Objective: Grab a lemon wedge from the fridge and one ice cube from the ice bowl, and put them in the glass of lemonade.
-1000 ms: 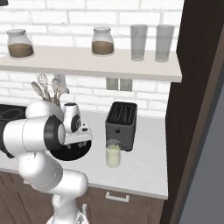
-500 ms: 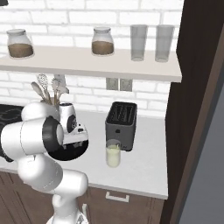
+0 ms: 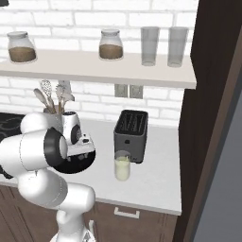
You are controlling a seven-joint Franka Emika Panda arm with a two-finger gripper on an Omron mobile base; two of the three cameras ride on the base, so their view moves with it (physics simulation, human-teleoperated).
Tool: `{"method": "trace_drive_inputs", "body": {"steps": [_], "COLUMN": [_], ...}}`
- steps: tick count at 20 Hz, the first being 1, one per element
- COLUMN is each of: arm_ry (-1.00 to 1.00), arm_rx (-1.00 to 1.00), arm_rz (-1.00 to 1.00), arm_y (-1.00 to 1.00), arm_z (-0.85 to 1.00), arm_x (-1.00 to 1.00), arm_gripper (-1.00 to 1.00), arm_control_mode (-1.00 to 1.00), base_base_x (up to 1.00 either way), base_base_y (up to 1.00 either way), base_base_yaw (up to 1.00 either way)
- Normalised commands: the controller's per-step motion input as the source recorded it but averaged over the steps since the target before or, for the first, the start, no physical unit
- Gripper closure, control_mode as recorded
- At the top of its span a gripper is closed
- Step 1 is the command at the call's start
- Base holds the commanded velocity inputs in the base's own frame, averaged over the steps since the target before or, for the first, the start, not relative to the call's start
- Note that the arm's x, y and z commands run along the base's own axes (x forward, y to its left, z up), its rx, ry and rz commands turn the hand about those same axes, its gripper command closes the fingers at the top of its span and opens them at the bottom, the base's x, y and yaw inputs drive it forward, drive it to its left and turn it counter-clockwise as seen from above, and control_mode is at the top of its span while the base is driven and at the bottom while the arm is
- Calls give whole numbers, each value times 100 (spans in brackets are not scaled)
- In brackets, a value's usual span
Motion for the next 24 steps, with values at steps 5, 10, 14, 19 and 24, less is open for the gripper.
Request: {"method": "trace_drive_inputs", "body": {"steps": [5,10,14,19,24], "arm_ry": [-5,-9,-11,0,0], "arm_rx": [0,0,6,6,3], "arm_rz": [0,0,0,0,0], "arm_y": [2,0,0,0,0], "arm_z": [2,0,0,0,0], "arm_x": [-17,-6,0,0,0], "arm_gripper": [-100,-100,-100,-100,-100], "arm_control_mode": [-100,-100,-100,-100,-100], "base_base_x": [0,0,0,0,0], "base_base_y": [0,0,0,0,0], "base_base_yaw": [0,0,0,0,0]}}
